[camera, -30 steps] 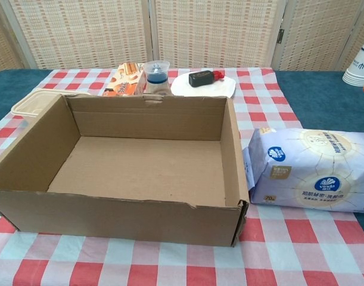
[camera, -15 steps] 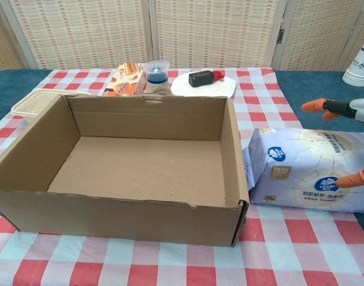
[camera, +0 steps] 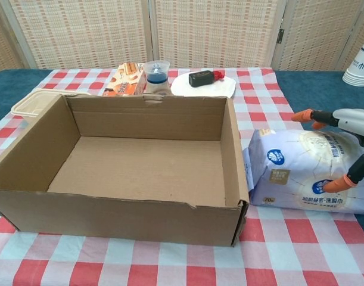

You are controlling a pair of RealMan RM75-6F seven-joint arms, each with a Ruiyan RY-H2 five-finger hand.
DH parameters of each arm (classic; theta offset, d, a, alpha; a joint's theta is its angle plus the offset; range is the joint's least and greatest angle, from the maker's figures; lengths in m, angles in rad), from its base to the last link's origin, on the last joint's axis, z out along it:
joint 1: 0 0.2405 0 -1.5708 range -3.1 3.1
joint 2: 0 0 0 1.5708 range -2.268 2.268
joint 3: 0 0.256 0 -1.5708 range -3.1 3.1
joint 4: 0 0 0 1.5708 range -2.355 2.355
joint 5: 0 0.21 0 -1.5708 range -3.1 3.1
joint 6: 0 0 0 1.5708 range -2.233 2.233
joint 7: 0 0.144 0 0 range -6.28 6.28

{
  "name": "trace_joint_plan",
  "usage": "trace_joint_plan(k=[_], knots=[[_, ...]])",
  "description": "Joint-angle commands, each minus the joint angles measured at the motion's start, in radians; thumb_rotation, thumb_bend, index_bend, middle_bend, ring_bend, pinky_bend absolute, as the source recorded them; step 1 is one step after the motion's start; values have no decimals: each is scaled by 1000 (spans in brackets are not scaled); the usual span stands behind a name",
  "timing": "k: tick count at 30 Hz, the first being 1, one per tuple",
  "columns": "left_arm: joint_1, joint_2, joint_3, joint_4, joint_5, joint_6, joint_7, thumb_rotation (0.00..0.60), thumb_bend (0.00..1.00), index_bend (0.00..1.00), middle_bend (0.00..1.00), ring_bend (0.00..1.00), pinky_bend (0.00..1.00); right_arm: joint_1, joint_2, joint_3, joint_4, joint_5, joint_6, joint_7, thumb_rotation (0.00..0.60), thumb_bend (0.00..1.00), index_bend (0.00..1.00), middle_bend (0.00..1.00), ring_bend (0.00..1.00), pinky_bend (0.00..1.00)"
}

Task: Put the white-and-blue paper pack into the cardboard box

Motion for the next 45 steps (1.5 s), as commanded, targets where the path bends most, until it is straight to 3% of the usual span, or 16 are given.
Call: trace_joint_plan(k=[1, 6, 12, 22, 30, 36, 41, 45], knots=[[-1, 2, 1, 1, 2, -3, -7, 600, 209, 0, 0, 0, 73, 15, -5, -7, 13, 7, -18, 8, 600, 0, 7, 5, 1, 55], [-2, 1, 2, 1, 3, -5, -5, 600, 210, 0, 0, 0, 73, 15, -13, -15, 25, -15, 8, 18, 600, 0, 213, 170, 160, 336], [-2, 1, 2, 0, 3, -4, -2, 600, 210, 0, 0, 0, 73, 10, -24, -17, 33, -29, 47, 16, 600, 0, 403, 297, 308, 489], [-5, 0, 1, 5, -3, -12, -4, 600, 210, 0, 0, 0, 73, 7, 39, -17, -35, -47, 90, -5, 600, 0, 505, 323, 334, 513], [-6, -2, 1, 2, -8, -16, 9, 600, 210, 0, 0, 0, 73, -24, 254, -10, -296, -75, 218, -174, 600, 0, 540, 343, 341, 527], [-8, -5, 5, -6, -5, -20, 28, 600, 210, 0, 0, 0, 72, -15, 394, 40, -470, -113, 286, -264, 600, 0, 548, 349, 344, 530], [-9, -9, 6, -11, -6, -24, 44, 600, 210, 0, 0, 0, 73, 67, 380, 101, -546, -105, 260, -353, 600, 0, 553, 349, 344, 530], [-9, -1, 9, -16, 4, -22, 23, 600, 210, 0, 0, 0, 73, 188, 273, 145, -553, -9, 198, -462, 600, 0, 556, 349, 344, 530]])
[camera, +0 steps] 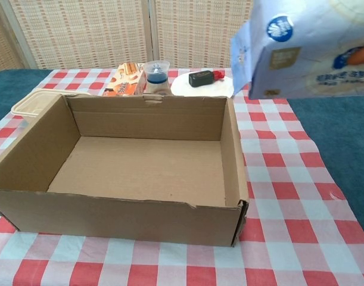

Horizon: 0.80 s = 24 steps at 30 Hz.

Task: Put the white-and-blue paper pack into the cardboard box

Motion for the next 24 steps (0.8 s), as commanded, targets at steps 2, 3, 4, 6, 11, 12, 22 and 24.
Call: trace_joint_plan(k=[2, 3, 4, 6, 11, 12, 22, 24], knots=[[2, 5, 0, 1, 7, 9, -18, 600, 210, 0, 0, 0, 73, 156, -154, 58, 0, 122, -66, -146, 600, 0, 555, 349, 344, 530], [3, 5, -1, 4, 5, 11, -21, 600, 210, 0, 0, 0, 73, 193, -202, 66, 14, 156, -74, -177, 600, 0, 555, 349, 344, 530], [4, 5, -2, 5, 3, 12, -26, 600, 210, 0, 0, 0, 73, 222, -239, 72, 27, 182, -79, -197, 600, 0, 555, 349, 344, 530], [6, 6, -6, 9, 0, 18, -34, 600, 210, 0, 0, 0, 73, 284, -319, 88, 61, 237, -86, -233, 600, 0, 555, 349, 344, 530], [11, 6, -12, 14, -3, 32, -45, 600, 210, 0, 0, 0, 73, 399, -472, 110, 148, 337, -85, -286, 600, 0, 555, 349, 344, 530], [11, 5, -13, 16, -4, 32, -47, 600, 209, 0, 0, 0, 73, 422, -503, 113, 172, 356, -86, -290, 600, 0, 555, 349, 344, 530], [19, 21, -22, 22, -12, 46, -97, 600, 210, 0, 0, 0, 73, 531, -679, 108, 373, 453, -102, -245, 600, 0, 554, 349, 345, 530], [19, 24, -24, 27, -17, 42, -110, 600, 210, 0, 0, 0, 73, 544, -702, 103, 412, 456, -113, -226, 600, 0, 553, 349, 345, 530]])
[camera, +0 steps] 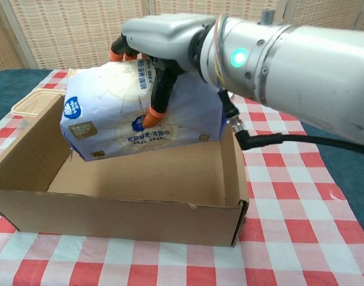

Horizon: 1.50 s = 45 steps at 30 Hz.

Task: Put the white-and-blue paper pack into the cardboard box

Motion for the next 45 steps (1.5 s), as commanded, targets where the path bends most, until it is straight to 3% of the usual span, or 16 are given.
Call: trace_joint_plan(k=[1, 7, 8, 10, 12, 14, 22, 29, 39, 45], knots=[[1, 5, -5, 9, -9, -3, -17, 600, 210, 0, 0, 0, 73, 27, -44, -7, 62, 13, -19, 35, 600, 0, 552, 349, 345, 530], [0, 5, -8, 23, -16, -11, -43, 600, 210, 0, 0, 0, 73, 47, -77, -14, 121, 20, -45, 90, 600, 0, 503, 349, 328, 515], [0, 5, -8, 24, -15, -11, -46, 600, 210, 0, 0, 0, 73, 49, -76, -15, 120, 32, -53, 94, 600, 0, 451, 344, 288, 473], [2, 6, -8, 26, -13, -9, -50, 600, 210, 0, 0, 0, 73, 56, -69, -10, 113, 73, -72, 104, 600, 0, 301, 273, 147, 287], [3, 7, -8, 27, -13, -7, -55, 600, 210, 0, 0, 0, 73, 63, -64, -7, 115, 77, -86, 122, 600, 0, 121, 127, 21, 63], [3, 8, -8, 28, -12, -7, -58, 600, 209, 0, 0, 0, 73, 63, -60, -7, 121, 58, -99, 152, 600, 0, 29, 33, 0, 1], [-1, 4, -7, 28, -10, -15, -47, 600, 211, 0, 0, 0, 72, 45, -29, -27, 108, -36, -69, 214, 600, 0, 0, 0, 0, 0], [-5, -2, -7, 25, -14, -25, -23, 600, 210, 0, 0, 0, 73, -21, 126, -57, -62, -97, 47, 166, 600, 0, 0, 0, 0, 0], [-11, -18, -1, 13, -13, -36, 34, 600, 210, 0, 0, 0, 73, -281, 502, -226, -263, -345, 280, 180, 600, 0, 0, 0, 0, 0], [-15, -26, -4, 17, -22, -43, 51, 600, 209, 0, 0, 0, 73, -458, 671, -337, -224, -459, 386, 259, 600, 0, 0, 0, 0, 0]])
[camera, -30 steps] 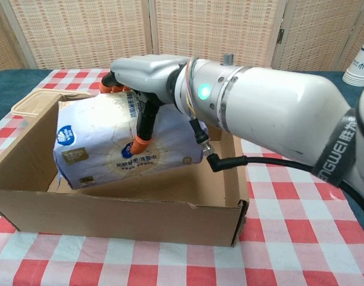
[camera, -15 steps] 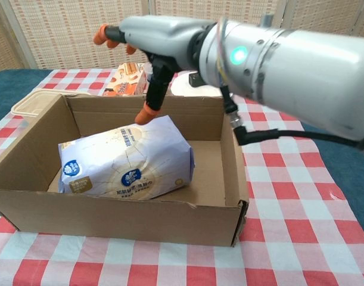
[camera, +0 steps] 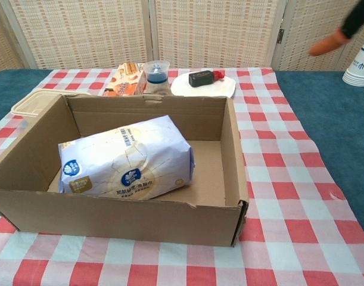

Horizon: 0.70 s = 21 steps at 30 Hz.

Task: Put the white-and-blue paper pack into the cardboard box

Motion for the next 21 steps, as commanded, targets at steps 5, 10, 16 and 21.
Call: trace_joint_plan(k=[5, 10, 16, 21], knots=[[-4, -9, -5, 15, -12, -11, 4, 600, 209, 0, 0, 0, 72, -255, 122, -145, 170, -166, 149, 253, 600, 0, 0, 0, 0, 0], [-6, -14, -8, 22, -21, -16, 8, 600, 210, 0, 0, 0, 72, -367, 71, -185, 362, -224, 169, 455, 600, 0, 0, 0, 0, 0], [-3, -10, -9, 11, -15, -4, 8, 600, 211, 0, 0, 0, 73, -434, -12, -190, 543, -244, 137, 588, 600, 0, 0, 0, 0, 0], [-2, -6, -10, 3, -9, 6, 7, 600, 211, 0, 0, 0, 73, -447, -39, -174, 615, -277, 119, 603, 600, 0, 0, 0, 0, 0]])
